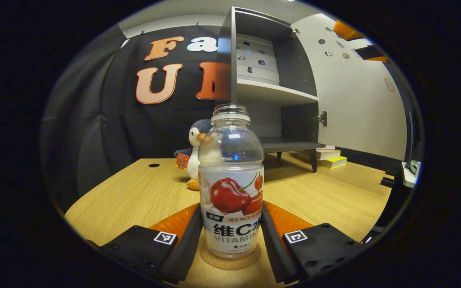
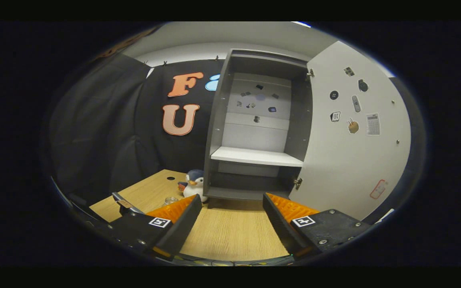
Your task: Open the cabinet door with the right hand, grasp the bottle in the cabinet with the left hand and place it on the coaster, then close the cabinet door with the right hand.
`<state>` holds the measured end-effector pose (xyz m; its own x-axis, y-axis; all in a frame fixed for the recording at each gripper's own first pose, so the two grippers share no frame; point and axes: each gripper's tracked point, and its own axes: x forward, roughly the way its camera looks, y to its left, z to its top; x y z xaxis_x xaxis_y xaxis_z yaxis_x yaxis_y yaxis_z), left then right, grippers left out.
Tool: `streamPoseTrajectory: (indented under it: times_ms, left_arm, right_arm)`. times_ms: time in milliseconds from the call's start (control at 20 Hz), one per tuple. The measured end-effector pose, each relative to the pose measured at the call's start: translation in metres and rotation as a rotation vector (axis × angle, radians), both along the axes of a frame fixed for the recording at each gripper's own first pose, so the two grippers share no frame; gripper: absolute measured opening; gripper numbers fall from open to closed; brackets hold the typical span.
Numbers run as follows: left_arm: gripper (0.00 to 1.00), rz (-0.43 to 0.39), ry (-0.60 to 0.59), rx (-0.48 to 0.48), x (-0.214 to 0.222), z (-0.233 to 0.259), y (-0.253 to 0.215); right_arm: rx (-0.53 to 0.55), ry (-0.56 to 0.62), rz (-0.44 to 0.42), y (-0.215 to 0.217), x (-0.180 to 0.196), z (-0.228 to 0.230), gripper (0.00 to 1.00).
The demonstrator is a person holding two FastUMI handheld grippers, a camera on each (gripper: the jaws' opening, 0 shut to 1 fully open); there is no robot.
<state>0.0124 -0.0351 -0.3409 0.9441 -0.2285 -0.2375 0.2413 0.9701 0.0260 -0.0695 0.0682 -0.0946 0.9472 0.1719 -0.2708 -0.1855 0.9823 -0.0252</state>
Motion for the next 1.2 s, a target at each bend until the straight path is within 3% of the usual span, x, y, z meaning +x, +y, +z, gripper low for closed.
streamPoseTrajectory:
  times_ms: [250,600,1200]
  left_arm:
    - [0.83,0.026,0.038,-0.020,-0.004,-0.004,0.009]
    - [0.84,0.004,0.044,0.055,-0.012,-0.008,0.004]
    - [0.88,0.095,0.118,-0.003,-0.015,-0.015,0.014]
  right_arm:
    - [0.016,-0.008,-0.007,-0.005,0.003,0.004,0.95]
    - [0.012,-0.008,-0.006,-0.017,0.003,0.005,0.94]
    - [0.040,0.006,-0.033,-0.035,0.003,-0.001,0.94]
